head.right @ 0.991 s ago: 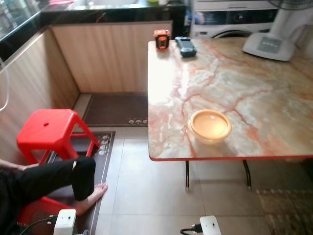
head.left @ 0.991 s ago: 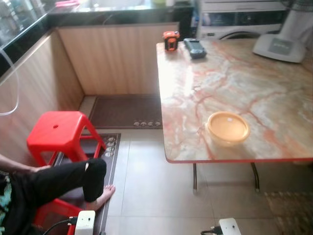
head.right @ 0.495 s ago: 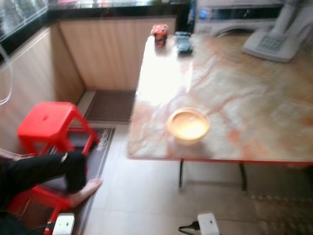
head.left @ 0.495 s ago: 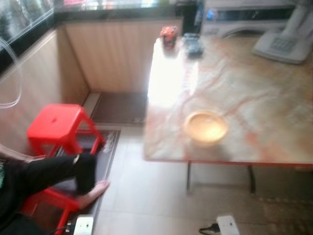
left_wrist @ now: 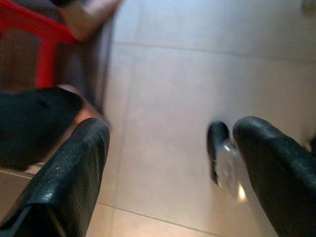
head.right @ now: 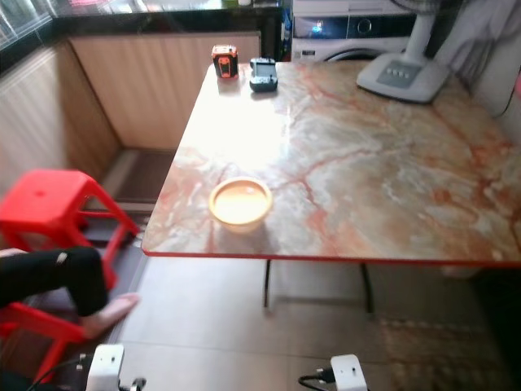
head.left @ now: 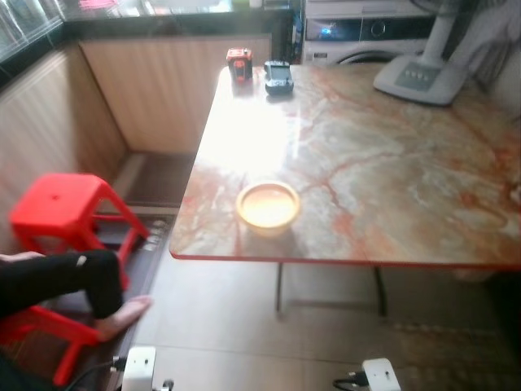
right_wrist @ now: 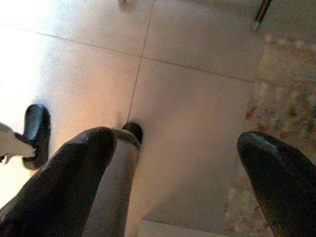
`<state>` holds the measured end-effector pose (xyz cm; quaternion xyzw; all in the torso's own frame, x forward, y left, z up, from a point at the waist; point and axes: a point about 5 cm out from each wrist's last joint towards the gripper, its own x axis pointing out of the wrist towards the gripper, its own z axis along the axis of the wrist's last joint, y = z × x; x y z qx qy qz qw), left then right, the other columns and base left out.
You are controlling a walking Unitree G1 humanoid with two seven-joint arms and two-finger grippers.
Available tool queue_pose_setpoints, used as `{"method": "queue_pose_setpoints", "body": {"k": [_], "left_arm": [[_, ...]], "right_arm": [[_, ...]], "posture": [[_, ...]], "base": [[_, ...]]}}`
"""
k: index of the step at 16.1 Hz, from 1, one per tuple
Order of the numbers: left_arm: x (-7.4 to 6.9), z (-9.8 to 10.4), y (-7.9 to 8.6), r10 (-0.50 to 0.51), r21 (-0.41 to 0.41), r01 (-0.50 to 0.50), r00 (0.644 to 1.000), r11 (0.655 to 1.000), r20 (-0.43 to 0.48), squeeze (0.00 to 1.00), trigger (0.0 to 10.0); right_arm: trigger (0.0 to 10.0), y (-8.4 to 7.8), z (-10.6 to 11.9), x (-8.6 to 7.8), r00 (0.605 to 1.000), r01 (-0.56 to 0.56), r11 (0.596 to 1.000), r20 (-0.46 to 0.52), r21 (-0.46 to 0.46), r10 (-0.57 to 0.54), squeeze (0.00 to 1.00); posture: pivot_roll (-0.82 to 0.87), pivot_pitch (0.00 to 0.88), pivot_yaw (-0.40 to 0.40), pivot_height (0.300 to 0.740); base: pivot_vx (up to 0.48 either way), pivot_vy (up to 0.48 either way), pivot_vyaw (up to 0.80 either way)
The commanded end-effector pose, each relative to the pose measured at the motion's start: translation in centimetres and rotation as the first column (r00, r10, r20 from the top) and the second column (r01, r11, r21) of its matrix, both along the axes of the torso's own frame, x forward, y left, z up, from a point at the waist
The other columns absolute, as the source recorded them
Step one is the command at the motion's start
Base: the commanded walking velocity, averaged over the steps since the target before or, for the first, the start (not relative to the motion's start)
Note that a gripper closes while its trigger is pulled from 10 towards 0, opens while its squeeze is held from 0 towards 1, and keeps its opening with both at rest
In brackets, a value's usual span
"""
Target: Restocking fridge
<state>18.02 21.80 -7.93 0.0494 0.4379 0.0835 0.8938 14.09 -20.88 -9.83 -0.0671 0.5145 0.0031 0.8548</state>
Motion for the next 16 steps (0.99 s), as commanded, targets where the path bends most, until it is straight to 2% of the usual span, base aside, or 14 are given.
{"method": "queue_pose_setpoints", "body": {"k": [1, 7, 8, 9, 10, 11, 12, 14, 16], "left_arm": [[0.0, 0.2, 0.8, 0.021, 0.03, -0.022, 1.0, 0.999, 0.016, 0.0, 10.0], [0.9, 1.4, 2.1, 0.072, 0.133, -0.093, 0.985, 0.987, 0.158, 0.0, 10.0], [1.9, 2.6, 2.8, 0.07, 0.202, -0.124, 0.964, 0.971, 0.258, 0.0, 10.0], [3.3, 4.9, 4.0, 0.063, 0.328, -0.216, 0.905, 0.92, 0.421, 0.0, 10.0], [3.8, 5.8, 4.5, 0.047, 0.37, -0.253, 0.874, 0.894, 0.484, 0.0, 10.0], [4.2, 6.7, 4.8, 0.021, 0.403, -0.276, 0.846, 0.873, 0.532, 0.0, 10.0], [4.5, 7.8, 5.0, -0.006, 0.432, -0.318, 0.8, 0.844, 0.6, 0.0, 10.0], [4.7, 8.9, 4.9, -0.069, 0.47, -0.331, 0.755, 0.818, 0.652, 0.0, 10.0], [5.2, 10.6, 5.1, -0.142, 0.516, -0.374, 0.688, 0.771, 0.711, 0.0, 10.0]], "right_arm": [[10.0, 0.3, 0.0, 0.1, 1.0, 0.004, 1.0, 0.003, 0.011, -0.004, 0.0], [10.0, 0.5, -0.1, -0.1, 1.0, 0.011, 1.0, 0.006, 0.017, -0.011, 0.0], [10.0, 0.4, -0.1, -0.1, 1.0, 0.012, 1.0, 0.006, 0.017, -0.012, 0.0], [10.0, 0.4, -0.1, -0.1, 1.0, 0.009, 1.0, 0.006, 0.015, -0.009, 0.0], [10.0, 0.4, -0.1, -0.1, 1.0, 0.006, 1.0, 0.005, 0.015, -0.006, 0.0], [10.0, 0.4, -0.1, -0.1, 1.0, 0.002, 1.0, 0.005, 0.015, -0.002, 0.0], [10.0, 0.4, -0.1, -0.1, 1.0, -0.001, 1.0, 0.006, 0.014, 0.001, 0.0], [10.0, 0.4, 0.0, 0.0, 1.0, -0.011, 1.0, 0.008, 0.011, 0.011, 0.0], [10.0, 0.4, 0.0, 0.1, 1.0, -0.016, 1.0, 0.011, 0.009, 0.016, 0.0]], "posture": [[0.02, 0.043, 0.067, 0.74], [0.02, 0.052, 0.076, 0.74], [0.02, 0.057, 0.072, 0.74], [0.03, 0.059, 0.067, 0.74], [0.03, 0.06, 0.066, 0.74], [0.03, 0.06, 0.066, 0.74], [0.03, 0.06, 0.065, 0.74], [0.03, 0.06, 0.065, 0.74], [0.03, 0.059, 0.06, 0.74]], "base": [[0.0, 0.0, 0.0], [0.0, 0.0, 0.0], [0.0, 0.0, 0.0], [0.0, 0.0, 0.0], [0.0, 0.0, 0.0], [0.0, 0.0, 0.0], [0.0, 0.0, 0.0], [0.0, 0.0, 0.0], [0.0, 0.0, 0.0]]}}
